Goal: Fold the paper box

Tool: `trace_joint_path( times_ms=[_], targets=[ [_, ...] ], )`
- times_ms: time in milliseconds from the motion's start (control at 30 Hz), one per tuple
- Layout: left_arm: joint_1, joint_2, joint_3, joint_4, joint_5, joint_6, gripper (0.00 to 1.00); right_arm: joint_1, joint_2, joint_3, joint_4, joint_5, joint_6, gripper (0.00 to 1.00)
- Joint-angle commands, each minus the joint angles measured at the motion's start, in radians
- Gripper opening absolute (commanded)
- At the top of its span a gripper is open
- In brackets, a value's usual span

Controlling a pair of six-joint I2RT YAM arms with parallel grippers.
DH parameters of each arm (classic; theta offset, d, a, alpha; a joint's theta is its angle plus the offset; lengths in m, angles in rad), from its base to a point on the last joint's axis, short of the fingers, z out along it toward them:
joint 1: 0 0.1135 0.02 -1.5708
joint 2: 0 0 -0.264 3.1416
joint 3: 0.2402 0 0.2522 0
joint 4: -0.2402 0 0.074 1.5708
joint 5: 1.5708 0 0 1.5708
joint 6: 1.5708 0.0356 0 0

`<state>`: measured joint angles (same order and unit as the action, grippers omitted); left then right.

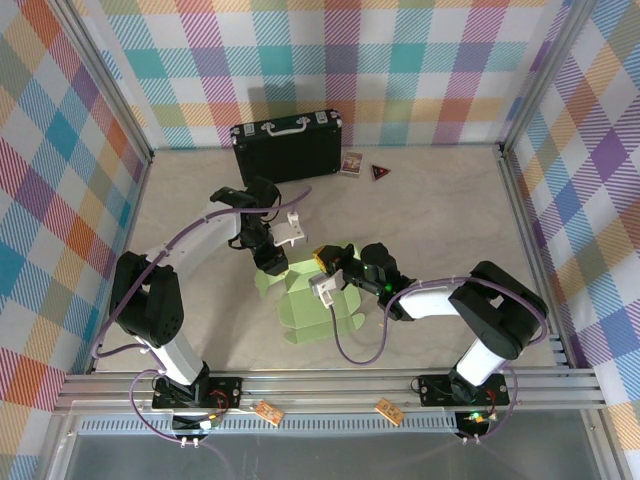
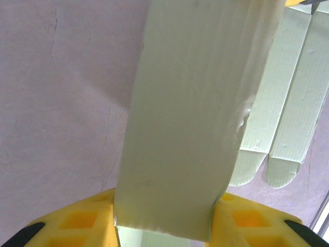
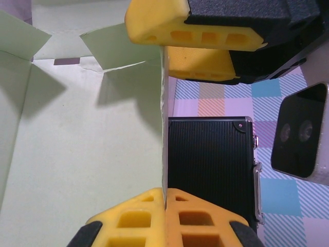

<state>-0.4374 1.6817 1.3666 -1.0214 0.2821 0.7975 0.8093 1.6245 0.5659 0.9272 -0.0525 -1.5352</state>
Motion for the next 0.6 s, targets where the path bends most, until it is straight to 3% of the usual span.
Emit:
trace_joint_path(
  times_ms=[0,100,400,567],
  targets=[
    [-0.009,0.006,0.009,-0.021,0.015,0.0,0.33,0.007,0.015,-0.004,0.04,0.005,-0.008,0.0],
    [-0.014,-0.004,0.001,-0.005,-0.01,-0.008,0.29,0.007,0.014,-0.005,0.051,0.012,0.002,0.06],
    [-0.055,-0.076,-0.073,0.056,-0.08,-0.031,0.27,0.007,-0.037,-0.021,0.071,0.025,0.109,0.43],
    [-0.086,-0.116,-0.119,0.101,-0.151,-0.06,0.27,0.006,-0.158,-0.101,0.078,0.023,0.271,0.49]
  ],
)
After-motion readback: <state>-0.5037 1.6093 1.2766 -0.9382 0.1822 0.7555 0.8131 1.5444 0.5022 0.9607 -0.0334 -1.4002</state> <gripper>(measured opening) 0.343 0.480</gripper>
